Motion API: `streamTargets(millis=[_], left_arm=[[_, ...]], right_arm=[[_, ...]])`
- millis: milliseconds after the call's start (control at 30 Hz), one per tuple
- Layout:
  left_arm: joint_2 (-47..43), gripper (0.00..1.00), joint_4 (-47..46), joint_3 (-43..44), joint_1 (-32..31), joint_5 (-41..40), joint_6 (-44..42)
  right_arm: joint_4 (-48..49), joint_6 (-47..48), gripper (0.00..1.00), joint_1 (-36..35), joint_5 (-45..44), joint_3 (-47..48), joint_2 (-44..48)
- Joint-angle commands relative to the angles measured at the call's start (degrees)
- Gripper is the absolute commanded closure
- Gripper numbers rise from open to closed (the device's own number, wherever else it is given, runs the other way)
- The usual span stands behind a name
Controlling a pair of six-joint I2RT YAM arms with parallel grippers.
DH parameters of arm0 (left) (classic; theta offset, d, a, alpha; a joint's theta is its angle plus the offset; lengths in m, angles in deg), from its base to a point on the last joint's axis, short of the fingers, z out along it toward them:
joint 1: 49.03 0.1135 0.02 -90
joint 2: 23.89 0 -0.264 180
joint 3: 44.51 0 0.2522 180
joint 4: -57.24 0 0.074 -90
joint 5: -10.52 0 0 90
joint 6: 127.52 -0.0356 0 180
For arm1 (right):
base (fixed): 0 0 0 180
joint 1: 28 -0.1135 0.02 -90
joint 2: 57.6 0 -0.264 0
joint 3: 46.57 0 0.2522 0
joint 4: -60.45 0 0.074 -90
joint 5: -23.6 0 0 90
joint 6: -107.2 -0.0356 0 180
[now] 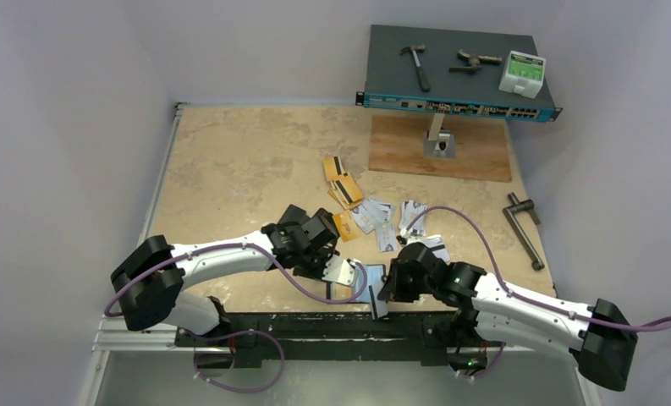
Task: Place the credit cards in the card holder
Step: Turn over the card slot in the card holder.
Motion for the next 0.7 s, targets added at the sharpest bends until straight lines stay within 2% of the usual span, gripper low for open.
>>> streamTargets(millis=[0, 367, 667], left_arm=[[0.7, 0.68, -2.1, 1.0, -0.5, 1.3, -0.1], [0.7, 0.68, -2.4, 1.0, -0.7, 1.0, -0.3], [0.1, 0.68, -2.2, 1.0, -0.7, 0.4, -0.3]], right_arm=[[6.8, -0.4, 1.00, 0.6, 1.7, -1.1, -1.9], [16.4, 1.2, 1.00, 4.1, 6.5, -1.7, -3.1], [19.7, 3.4, 1.00, 4.9, 8.4, 0.1, -7.8]])
